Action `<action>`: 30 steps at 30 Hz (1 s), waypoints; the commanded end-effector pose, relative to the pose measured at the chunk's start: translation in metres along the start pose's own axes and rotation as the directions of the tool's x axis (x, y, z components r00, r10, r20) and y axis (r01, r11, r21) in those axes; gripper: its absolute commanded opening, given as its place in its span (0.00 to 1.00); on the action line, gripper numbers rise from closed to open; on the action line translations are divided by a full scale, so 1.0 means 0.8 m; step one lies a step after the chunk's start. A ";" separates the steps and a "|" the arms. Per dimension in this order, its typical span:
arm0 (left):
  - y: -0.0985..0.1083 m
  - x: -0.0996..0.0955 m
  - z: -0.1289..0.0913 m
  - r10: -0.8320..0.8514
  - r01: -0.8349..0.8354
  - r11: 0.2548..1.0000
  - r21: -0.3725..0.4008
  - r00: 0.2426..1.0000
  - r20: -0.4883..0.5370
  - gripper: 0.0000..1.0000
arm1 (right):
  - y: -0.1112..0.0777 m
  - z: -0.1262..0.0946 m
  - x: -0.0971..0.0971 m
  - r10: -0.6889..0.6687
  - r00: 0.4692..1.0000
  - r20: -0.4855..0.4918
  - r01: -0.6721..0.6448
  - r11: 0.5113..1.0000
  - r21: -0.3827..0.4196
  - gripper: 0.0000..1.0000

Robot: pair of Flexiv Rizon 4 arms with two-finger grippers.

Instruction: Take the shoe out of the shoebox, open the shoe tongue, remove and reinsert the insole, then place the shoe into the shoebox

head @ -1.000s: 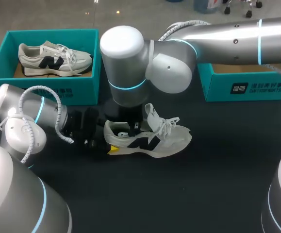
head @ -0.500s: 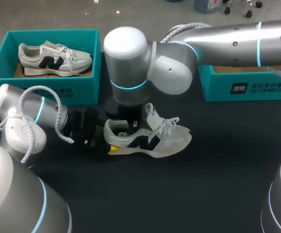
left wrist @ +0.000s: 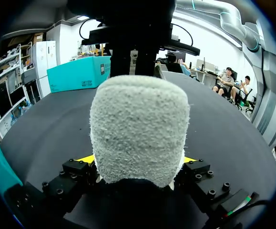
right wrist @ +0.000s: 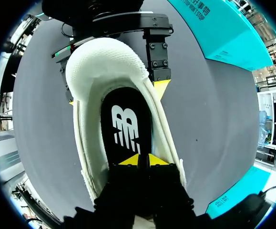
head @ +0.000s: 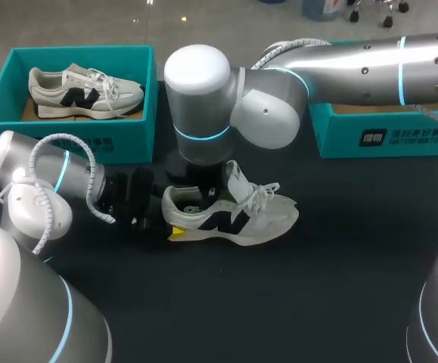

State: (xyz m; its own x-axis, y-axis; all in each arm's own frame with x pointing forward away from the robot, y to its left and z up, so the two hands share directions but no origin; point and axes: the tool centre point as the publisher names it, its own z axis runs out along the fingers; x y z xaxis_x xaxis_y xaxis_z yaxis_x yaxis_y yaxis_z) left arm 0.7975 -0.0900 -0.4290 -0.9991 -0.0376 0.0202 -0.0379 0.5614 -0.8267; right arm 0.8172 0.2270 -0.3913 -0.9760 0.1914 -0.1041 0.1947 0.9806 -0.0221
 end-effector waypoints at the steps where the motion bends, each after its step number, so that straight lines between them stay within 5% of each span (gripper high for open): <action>1: 0.004 0.001 0.002 0.001 -0.001 1.000 0.000 1.000 0.002 0.00 | 0.000 0.003 -0.005 0.003 1.000 -0.004 -0.003 1.000 0.006 0.19; 20: 0.004 0.001 0.002 0.001 -0.001 1.000 0.000 1.000 0.002 0.00 | 0.004 0.028 0.001 -0.031 0.993 -0.113 0.032 0.999 0.011 0.31; 24: 0.004 0.001 0.002 0.001 -0.001 1.000 0.000 1.000 0.002 0.00 | 0.002 0.033 0.006 -0.033 0.991 -0.133 0.036 0.999 0.018 0.18; 26: 0.004 0.001 0.002 0.001 -0.001 1.000 0.000 1.000 0.002 0.00 | 0.001 0.034 0.007 -0.032 0.990 -0.136 0.035 0.999 0.020 0.00; 30: 0.004 0.001 0.002 0.001 -0.001 1.000 0.000 1.000 0.002 0.00 | -0.001 0.032 0.009 -0.025 0.990 -0.138 0.029 0.999 0.024 0.00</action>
State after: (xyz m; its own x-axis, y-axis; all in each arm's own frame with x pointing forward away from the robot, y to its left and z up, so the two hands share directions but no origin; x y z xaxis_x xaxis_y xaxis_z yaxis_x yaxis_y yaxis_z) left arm 0.7974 -0.0899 -0.4295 -0.9991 -0.0376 0.0208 -0.0384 0.5616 -0.8265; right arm 0.8155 0.2242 -0.4090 -0.9851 0.1682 0.0373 0.1665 0.9850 -0.0451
